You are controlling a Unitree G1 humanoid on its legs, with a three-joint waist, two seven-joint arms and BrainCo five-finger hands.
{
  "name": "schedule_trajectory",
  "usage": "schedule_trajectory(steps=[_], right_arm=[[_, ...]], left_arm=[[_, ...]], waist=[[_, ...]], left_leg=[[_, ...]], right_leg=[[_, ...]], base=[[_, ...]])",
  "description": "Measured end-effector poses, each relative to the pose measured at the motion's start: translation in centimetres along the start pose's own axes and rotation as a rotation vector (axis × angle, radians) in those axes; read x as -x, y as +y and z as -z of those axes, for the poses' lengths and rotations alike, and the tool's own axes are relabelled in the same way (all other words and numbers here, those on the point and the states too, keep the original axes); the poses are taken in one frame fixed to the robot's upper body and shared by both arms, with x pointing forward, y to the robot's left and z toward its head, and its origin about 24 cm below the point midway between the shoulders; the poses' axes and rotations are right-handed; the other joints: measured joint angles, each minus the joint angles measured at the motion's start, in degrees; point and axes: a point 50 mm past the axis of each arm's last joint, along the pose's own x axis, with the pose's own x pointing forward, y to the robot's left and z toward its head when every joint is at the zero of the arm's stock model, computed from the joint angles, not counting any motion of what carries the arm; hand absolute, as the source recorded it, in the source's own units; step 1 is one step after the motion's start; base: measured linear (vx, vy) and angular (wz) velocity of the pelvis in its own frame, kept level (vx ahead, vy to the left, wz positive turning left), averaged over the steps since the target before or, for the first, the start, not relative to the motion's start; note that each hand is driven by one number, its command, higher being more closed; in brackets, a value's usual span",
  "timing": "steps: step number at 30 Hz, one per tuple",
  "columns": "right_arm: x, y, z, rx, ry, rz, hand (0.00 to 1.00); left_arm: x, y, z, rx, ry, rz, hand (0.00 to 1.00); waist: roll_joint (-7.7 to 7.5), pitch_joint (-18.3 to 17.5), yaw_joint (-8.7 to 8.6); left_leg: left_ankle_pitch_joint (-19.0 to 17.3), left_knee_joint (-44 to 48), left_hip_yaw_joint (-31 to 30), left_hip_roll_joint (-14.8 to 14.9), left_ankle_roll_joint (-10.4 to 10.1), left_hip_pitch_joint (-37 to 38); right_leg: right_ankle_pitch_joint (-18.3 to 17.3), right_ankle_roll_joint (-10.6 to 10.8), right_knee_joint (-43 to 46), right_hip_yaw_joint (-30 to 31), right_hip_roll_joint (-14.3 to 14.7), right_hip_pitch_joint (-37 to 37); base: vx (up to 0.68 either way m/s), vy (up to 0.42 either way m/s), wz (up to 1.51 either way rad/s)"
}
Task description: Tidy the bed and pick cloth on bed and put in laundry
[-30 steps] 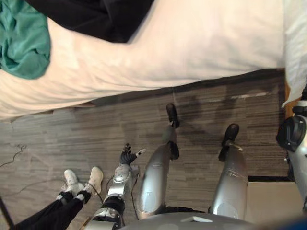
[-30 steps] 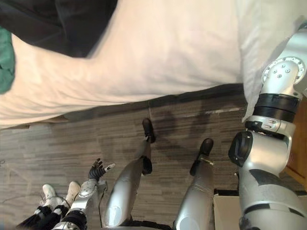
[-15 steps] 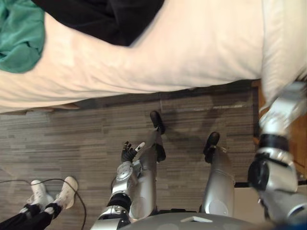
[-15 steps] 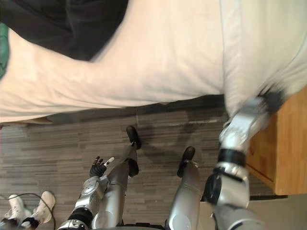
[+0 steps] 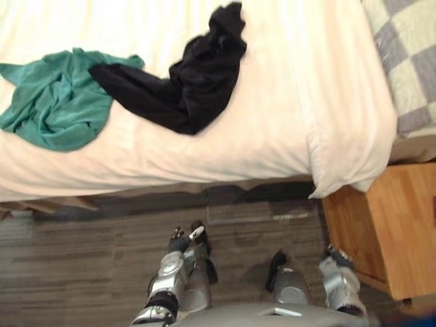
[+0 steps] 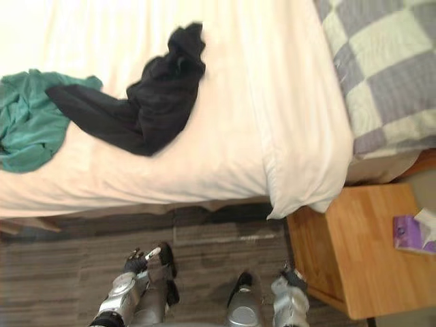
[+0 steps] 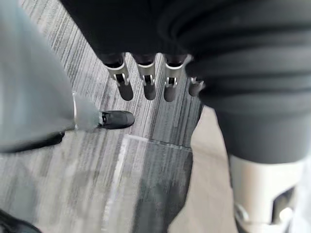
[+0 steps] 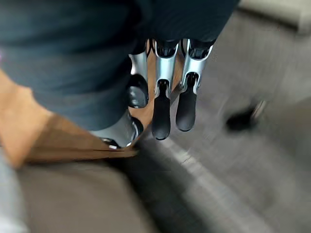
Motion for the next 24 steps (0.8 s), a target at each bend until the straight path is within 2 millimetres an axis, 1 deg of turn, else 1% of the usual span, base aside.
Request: schedule_trajectory(steps=[1,2,3,5,8,11,12,13,15,18,21,22,23,24], right_arm=[[0.1,-0.2,1.2,0.094,0.044,-0.007,0.0],[0.1,-0.1,1.7,0.155,0.067,-0.023,0.0],[0.1,-0.2,1.9,0.179,0.075,-0.027,0.0],[0.1,-0.4,2.1,0.256,0.077,-0.04,0.0],[0.0,-0.4,1.9,0.316,0.074,-0.065,0.0],[-0.1,-0.3,2.0,0.345,0.077,-0.08,0.0],[-0.1,-0.1,2.0,0.356,0.08,-0.09,0.0],[-0.1,-0.1,1.9,0.37,0.081,-0.091,0.0],[-0.2,-0.2,1.8,0.379,0.078,-0.089,0.0],[-0.2,-0.2,1.8,0.38,0.079,-0.09,0.0],[-0.2,-0.1,1.9,0.377,0.079,-0.093,0.0],[-0.1,0.0,2.1,0.372,0.084,-0.095,0.0],[-0.1,-0.2,2.2,0.374,0.088,-0.091,0.0],[0.0,-0.5,2.4,0.378,0.095,-0.084,0.0]], left_arm=[[0.0,0.8,0.5,-0.038,0.018,-0.017,0.0],[0.2,2.0,1.1,-0.074,0.031,-0.018,0.0],[0.3,2.6,1.4,-0.093,0.04,-0.024,0.0],[0.8,4.1,2.9,-0.136,0.087,-0.052,0.0],[1.1,4.7,4.0,-0.153,0.126,-0.066,0.0],[1.1,4.8,4.0,-0.155,0.125,-0.068,0.0],[0.9,4.8,3.6,-0.153,0.112,-0.068,0.0],[0.8,4.4,3.0,-0.146,0.089,-0.061,0.0],[0.5,4.0,2.4,-0.134,0.066,-0.051,0.0],[0.4,3.9,2.2,-0.137,0.06,-0.049,0.0],[0.4,4.3,1.9,-0.136,0.051,-0.059,0.0],[0.3,4.5,1.6,-0.135,0.042,-0.065,0.0],[0.2,4.6,1.3,-0.139,0.029,-0.07,0.0],[0.2,4.6,1.1,-0.146,0.02,-0.073,0.0]], waist=[[0.0,-0.8,-0.31],[-0.07,-0.9,-0.62],[-0.08,-0.97,-0.84],[0.1,-1.43,-0.65],[0.66,-1.8,-0.44],[0.58,-1.75,-0.34],[0.22,-1.55,-0.57],[0.36,-1.51,-0.7],[0.59,-1.2,-0.63],[0.35,-1.15,0.66],[-0.06,-1.06,0.49],[-0.79,-0.91,0.23],[-0.75,-1.0,0.19],[-0.42,-1.22,0.22]], left_leg=[[-0.02,0.01,-0.9,-0.16,-0.03,0.43],[-0.02,0.01,-1.49,-0.31,-0.03,1.48],[-0.03,0.01,-1.97,-0.42,-0.04,2.05],[-0.66,-0.15,-2.23,-0.38,-0.87,4.35],[-1.61,-0.04,-2.8,-0.28,-1.35,6.39],[-2.55,0.68,-3.58,-0.41,-1.57,6.7],[-4.41,6.21,-4.64,-0.29,-0.95,3.3],[-6.97,12.54,-6.37,0.19,-0.81,-0.6],[-8.94,17.04,-7.96,0.58,-0.64,-3.43],[-9.07,17.55,-7.69,1.29,-0.04,-3.93],[-9.4,17.8,-6.6,1.88,-0.43,-4.52],[-11.12,24.25,-7.71,2.26,1.04,-7.23],[-13.63,32.35,-10.12,3.41,1.64,-10.02],[-15.62,38.28,-12.52,5.07,0.69,-11.62]], right_leg=[[0.14,0.1,-1.16,-1.13,0.24,1.73],[0.15,0.09,-1.94,-1.89,0.35,3.56],[0.15,0.09,-2.46,-2.27,0.43,4.69],[0.15,0.09,-3.64,-2.34,0.76,7.59],[0.13,0.06,-4.3,-2.54,1.06,10.1],[0.08,-0.04,-4.35,-3.09,1.01,10.97],[0.08,-0.04,-4.09,-3.86,0.69,10.93],[0.08,-0.03,-3.39,-4.68,0.67,10.34],[0.01,0.07,-2.71,-5.55,0.69,10.07],[-0.26,-0.13,-1.02,-5.09,0.24,8.98],[-0.1,0.12,0.51,-4.97,-1.19,7.99],[0.08,0.42,1.48,-4.69,-2.33,7.14],[0.45,1.08,1.68,-4.27,-2.68,6.71],[1.04,1.97,1.25,-3.59,-2.83,6.41]], base=[[0.15,-0.064,0.29],[0.13,-0.062,0.31],[0.1,-0.06,0.2],[0.05,-0.046,0.04],[0.01,-0.011,-0.01],[-0.03,-0.002,0.08],[-0.06,0.012,0.38],[-0.08,0.023,0.43],[-0.06,0.05,0.28],[-0.08,0.036,0.01],[-0.11,0.059,-0.1],[-0.1,0.114,-0.21],[-0.06,0.109,-0.26],[-0.08,0.191,-0.29]])
